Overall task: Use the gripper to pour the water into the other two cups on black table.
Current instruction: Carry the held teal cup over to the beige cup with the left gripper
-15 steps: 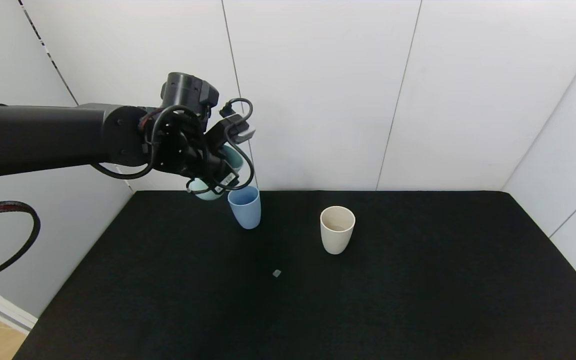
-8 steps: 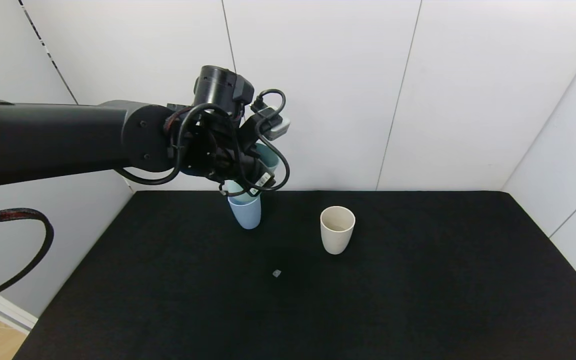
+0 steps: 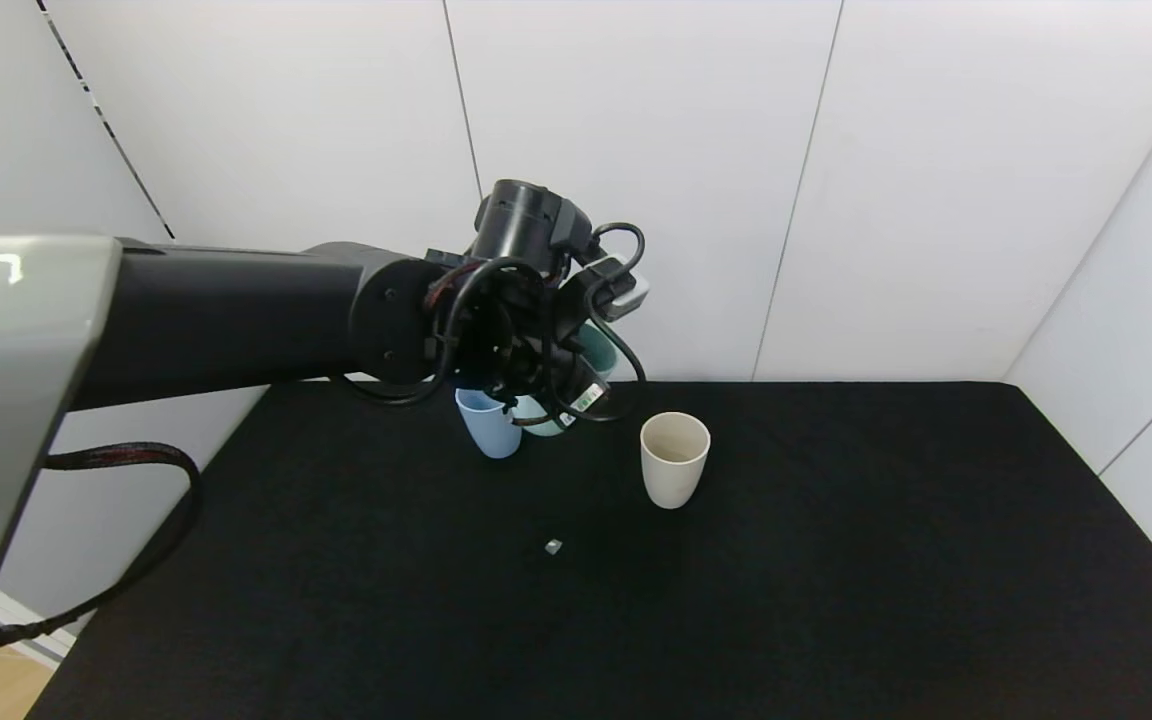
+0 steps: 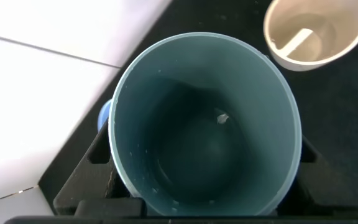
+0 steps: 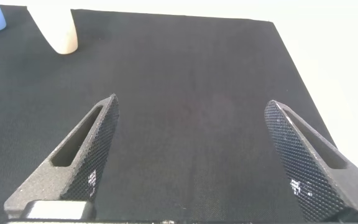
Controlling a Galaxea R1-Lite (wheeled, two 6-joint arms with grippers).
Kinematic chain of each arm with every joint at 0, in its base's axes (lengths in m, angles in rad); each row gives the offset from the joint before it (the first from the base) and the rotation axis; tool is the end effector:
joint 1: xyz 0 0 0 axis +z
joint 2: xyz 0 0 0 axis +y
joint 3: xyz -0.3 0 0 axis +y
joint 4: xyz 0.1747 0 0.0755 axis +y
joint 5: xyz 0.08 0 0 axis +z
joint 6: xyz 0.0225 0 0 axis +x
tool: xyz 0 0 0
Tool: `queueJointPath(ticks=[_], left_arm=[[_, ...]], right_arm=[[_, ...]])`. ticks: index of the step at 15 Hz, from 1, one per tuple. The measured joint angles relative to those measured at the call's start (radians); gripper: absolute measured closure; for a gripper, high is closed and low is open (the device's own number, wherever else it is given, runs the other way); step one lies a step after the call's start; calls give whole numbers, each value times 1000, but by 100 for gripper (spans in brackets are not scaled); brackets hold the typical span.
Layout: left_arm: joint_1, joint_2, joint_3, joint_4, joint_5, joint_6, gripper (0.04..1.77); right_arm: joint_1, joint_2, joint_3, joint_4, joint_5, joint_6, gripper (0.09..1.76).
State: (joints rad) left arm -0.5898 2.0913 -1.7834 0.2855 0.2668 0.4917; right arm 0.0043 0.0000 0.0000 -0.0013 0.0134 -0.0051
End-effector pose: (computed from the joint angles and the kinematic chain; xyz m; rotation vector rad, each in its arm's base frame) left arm 0.3547 -0.2303 0.2224 0.7227 0.4586 -0.4448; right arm -0.0228 0.0002 0.0756 -0.0051 -0.0013 0.0177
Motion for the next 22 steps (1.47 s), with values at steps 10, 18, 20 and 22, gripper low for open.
queueJointPath(ticks=[10, 18, 20, 22], left_arm=[[-46, 142, -158, 33, 87, 104, 62], [-58, 218, -204, -22, 191, 276, 62], [-59, 237, -204, -68, 224, 308, 62], [-62, 253, -204, -96, 243, 320, 62]], right_arm=[[0, 0, 0, 0, 0, 0, 14], [0, 0, 0, 0, 0, 0, 14], [0, 0, 0, 0, 0, 0, 14], [0, 0, 0, 0, 0, 0, 14]])
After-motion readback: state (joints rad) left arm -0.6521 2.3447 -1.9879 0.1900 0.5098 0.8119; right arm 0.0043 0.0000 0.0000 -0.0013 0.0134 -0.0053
